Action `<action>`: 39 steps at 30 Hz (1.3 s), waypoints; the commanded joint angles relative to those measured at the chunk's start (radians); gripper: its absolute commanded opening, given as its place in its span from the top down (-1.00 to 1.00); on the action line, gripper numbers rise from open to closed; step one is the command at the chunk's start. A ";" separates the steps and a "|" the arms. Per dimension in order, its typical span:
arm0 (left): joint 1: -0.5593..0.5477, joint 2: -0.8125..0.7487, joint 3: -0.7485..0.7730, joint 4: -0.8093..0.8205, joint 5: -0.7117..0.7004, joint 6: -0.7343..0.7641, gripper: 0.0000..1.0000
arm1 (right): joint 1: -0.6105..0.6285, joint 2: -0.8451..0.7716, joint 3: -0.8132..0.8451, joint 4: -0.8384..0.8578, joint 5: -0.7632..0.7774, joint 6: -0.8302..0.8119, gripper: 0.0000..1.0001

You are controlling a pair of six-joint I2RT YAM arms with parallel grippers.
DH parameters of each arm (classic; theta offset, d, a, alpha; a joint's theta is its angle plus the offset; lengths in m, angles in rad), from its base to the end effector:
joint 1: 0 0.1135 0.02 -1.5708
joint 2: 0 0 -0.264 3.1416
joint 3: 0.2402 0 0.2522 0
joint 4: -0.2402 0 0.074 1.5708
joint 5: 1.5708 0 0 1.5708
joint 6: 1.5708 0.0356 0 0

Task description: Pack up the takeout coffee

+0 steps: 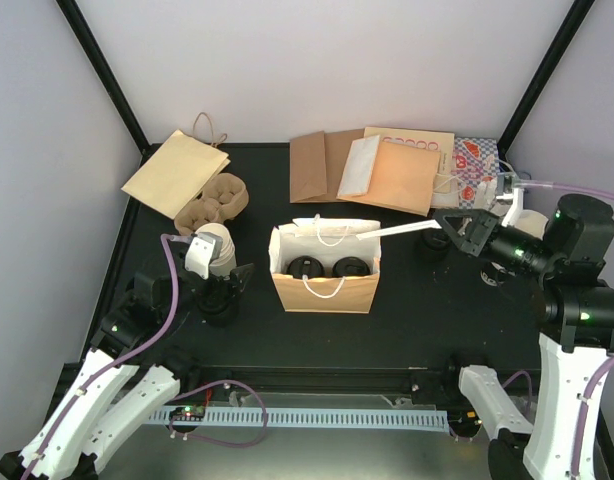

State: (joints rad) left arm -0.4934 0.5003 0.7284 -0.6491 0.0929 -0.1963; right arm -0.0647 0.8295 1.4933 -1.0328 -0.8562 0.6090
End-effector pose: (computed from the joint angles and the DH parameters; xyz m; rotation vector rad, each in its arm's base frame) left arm 0.0982 -0.0566 0.3092 0.3608 1.9978 -0.5332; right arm 0.0900 0.0211 0.4713 0.0669 1.9847 1.1823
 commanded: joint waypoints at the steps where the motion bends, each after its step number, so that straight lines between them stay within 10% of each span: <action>1: -0.004 0.009 -0.002 0.021 -0.014 -0.012 -0.97 | 0.017 0.003 -0.037 0.024 -0.018 0.012 0.96; 12: -0.004 0.015 0.000 0.018 -0.025 -0.015 -0.97 | 0.170 0.092 -0.091 0.147 0.093 0.023 0.93; 17: -0.004 0.015 0.000 0.017 -0.029 -0.017 -0.97 | 0.212 0.105 -0.068 0.159 0.141 -0.015 -0.42; 19: -0.004 0.015 0.000 0.016 -0.028 -0.016 -0.97 | 0.212 0.115 -0.030 0.107 0.207 -0.057 -0.61; 34: -0.004 0.007 0.000 0.018 -0.028 -0.016 -0.97 | 0.206 0.368 0.266 -0.282 1.209 -0.143 -0.66; 39: -0.004 0.004 -0.001 0.018 -0.028 -0.016 -0.97 | 0.079 0.406 0.245 -0.262 1.285 -0.145 -0.26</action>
State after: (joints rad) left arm -0.4934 0.5064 0.7280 -0.6495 0.0784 -0.2031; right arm 0.1032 1.2236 1.7412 -1.2831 0.2470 0.4580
